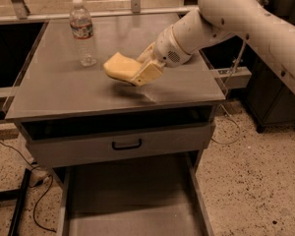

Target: Place sponge into middle drawer

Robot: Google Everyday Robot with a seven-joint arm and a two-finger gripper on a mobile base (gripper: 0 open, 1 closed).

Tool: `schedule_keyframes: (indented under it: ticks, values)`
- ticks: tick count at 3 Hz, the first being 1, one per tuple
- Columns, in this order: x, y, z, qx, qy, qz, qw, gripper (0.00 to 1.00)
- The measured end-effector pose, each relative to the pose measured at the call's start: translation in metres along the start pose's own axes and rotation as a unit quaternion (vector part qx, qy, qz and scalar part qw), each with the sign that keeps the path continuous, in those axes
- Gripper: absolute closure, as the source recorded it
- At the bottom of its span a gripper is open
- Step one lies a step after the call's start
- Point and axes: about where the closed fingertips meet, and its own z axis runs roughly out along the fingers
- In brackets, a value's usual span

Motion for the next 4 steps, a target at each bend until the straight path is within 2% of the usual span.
schedule_keyframes:
  ticks: [1,3,4]
  values:
    - [0.003,0.027,-0.032,0.007,0.001,-0.024,0.9997,1.00]
    - [0.035,0.110,-0.090,0.026,0.056,-0.060,0.9963,1.00]
    - [0.060,0.147,-0.096,0.029,0.068,-0.057,0.9956,1.00]
